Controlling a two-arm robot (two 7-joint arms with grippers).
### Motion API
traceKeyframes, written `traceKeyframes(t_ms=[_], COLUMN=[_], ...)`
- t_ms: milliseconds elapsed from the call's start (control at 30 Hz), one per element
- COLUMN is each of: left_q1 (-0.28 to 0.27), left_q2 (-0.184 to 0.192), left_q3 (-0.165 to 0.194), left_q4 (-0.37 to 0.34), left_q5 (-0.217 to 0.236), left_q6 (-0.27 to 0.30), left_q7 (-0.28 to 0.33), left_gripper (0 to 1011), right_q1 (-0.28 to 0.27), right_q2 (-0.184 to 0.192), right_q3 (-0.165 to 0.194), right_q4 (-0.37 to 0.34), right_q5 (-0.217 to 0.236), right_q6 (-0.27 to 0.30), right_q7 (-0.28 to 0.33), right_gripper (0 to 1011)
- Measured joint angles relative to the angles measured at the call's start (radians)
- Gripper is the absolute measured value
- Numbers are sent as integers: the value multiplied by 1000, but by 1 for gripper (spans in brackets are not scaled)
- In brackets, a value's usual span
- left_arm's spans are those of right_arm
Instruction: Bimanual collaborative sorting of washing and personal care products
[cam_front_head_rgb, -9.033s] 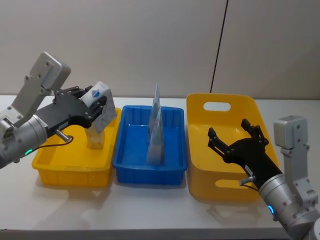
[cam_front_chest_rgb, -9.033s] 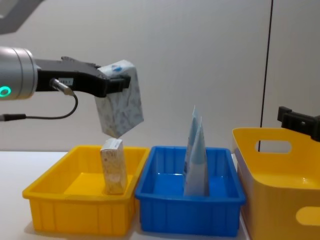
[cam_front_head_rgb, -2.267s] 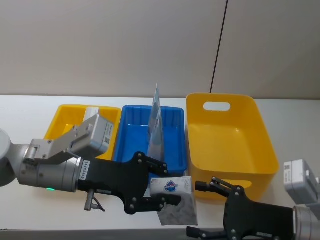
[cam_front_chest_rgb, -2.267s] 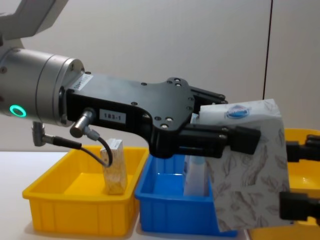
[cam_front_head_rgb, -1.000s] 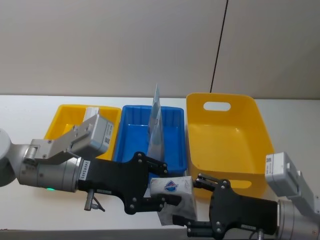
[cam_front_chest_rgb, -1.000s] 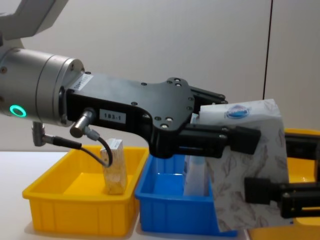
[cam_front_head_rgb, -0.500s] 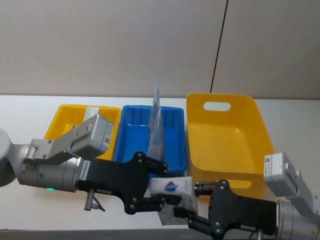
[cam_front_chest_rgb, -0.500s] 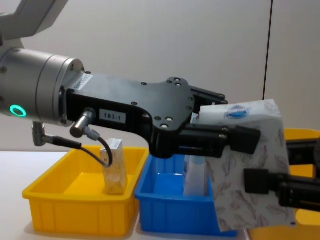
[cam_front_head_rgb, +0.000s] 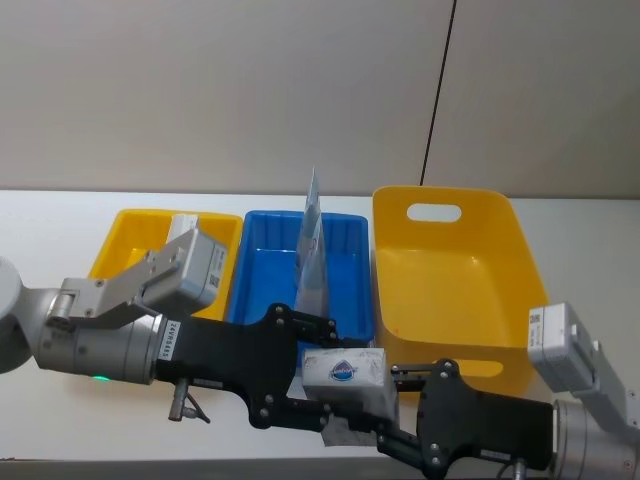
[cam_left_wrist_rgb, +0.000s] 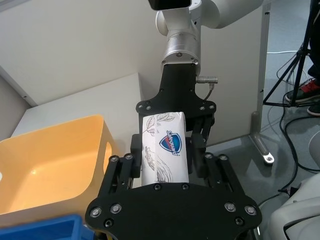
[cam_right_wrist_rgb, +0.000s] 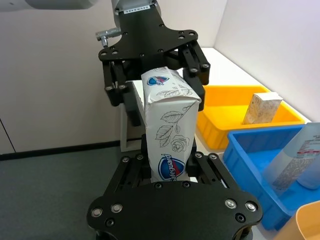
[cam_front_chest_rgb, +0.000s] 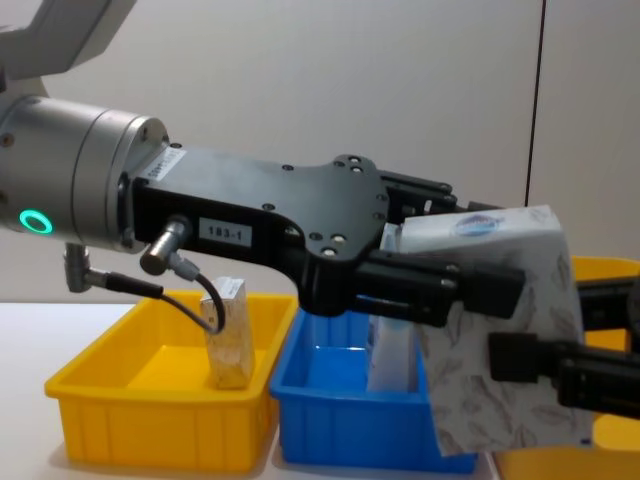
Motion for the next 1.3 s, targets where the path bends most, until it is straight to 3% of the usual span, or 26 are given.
traceKeyframes(t_ms=[300, 533, 967, 1300], left_q1=[0, 0, 11, 34], left_q2=[0, 1, 3, 9], left_q3=[0, 0, -22, -49], left_q4=[0, 0, -1, -17], left_q5=[0, -1, -25, -47], left_q6=[0, 0, 5, 31], left_q7=[0, 2, 46, 120], left_gripper=[824, 988, 1001, 1001], right_q1=[-6, -19, -67, -116], right_q2=[5, 17, 50, 48], right_q3=[-2, 3, 26, 62], right_q4=[-11, -18, -30, -41], right_q5=[7, 7, 0, -22], right_q6=[7, 7, -11, -46], right_q7=[-15, -34, -86, -176], right_gripper=[332, 332, 322, 322])
